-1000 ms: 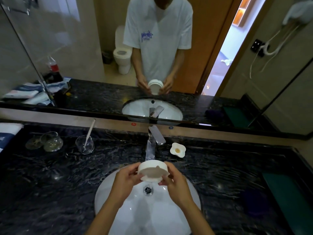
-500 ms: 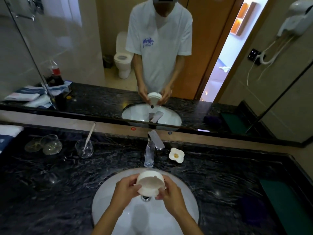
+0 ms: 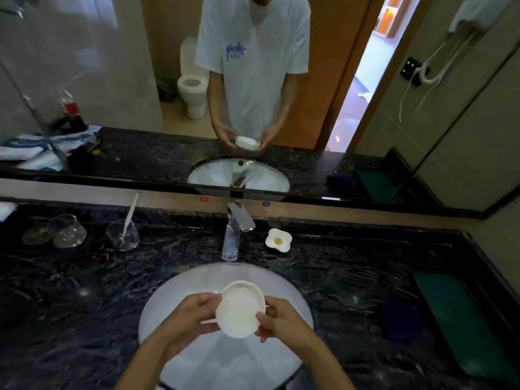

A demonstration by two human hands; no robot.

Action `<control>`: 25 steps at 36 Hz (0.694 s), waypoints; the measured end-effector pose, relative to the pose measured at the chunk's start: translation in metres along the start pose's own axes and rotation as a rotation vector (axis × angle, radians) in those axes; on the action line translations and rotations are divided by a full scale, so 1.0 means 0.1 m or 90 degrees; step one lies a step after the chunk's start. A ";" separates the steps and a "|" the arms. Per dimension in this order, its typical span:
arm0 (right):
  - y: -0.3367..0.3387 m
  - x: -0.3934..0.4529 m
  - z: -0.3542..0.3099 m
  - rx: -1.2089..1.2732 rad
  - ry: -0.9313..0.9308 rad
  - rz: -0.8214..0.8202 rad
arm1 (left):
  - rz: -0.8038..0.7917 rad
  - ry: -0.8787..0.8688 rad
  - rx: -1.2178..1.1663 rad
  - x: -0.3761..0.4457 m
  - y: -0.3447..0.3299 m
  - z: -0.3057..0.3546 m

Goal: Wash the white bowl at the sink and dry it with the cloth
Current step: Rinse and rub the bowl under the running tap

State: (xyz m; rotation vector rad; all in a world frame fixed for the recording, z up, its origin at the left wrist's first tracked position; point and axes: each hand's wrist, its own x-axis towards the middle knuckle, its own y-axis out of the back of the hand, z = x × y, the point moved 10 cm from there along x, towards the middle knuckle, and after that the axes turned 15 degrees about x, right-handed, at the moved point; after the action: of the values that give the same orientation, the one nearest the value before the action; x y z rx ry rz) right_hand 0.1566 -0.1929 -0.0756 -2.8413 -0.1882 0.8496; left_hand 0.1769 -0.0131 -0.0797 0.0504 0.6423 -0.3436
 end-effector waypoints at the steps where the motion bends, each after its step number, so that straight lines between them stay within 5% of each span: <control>1: 0.00 -0.04 -0.03 -0.007 0.002 -0.022 | 0.000 0.002 -0.030 -0.01 -0.05 0.02; 10: 0.57 -0.30 -0.08 0.048 -0.008 -0.062 | -0.002 0.013 -0.181 -0.13 -0.61 -0.10; 16: 2.15 -0.59 0.23 0.215 0.005 0.228 | 0.045 -0.006 -0.263 -0.15 -0.78 -0.28; 20: 3.34 -1.05 0.68 0.195 -0.083 0.440 | 0.121 0.006 -0.315 -0.18 -0.71 -0.45; 25: 4.03 -1.32 1.02 0.263 -0.183 0.571 | 0.018 -0.009 -0.460 -0.12 -0.97 -0.41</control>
State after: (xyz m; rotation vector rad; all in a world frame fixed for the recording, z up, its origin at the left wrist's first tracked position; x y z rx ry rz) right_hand 0.0195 -0.5965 -0.1691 -2.3239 1.1557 1.2432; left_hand 0.1118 -0.0948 -0.0999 -0.6325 0.7203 -0.0689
